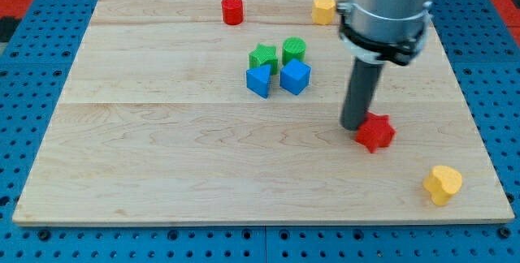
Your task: Slide red star closer to yellow heart
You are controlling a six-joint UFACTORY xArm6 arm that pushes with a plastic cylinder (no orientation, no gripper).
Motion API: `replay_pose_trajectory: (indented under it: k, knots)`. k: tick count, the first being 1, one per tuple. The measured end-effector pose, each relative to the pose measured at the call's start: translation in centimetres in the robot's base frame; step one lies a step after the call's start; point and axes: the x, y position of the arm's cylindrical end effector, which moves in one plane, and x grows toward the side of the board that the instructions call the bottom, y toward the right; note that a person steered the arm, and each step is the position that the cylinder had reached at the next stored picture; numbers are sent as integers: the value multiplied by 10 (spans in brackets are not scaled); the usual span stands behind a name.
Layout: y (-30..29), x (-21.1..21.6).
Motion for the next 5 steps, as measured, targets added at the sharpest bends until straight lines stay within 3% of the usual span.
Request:
replay_pose_trajectory:
  k: [3,5]
  knots:
    - [58,3]
    - [76,-20]
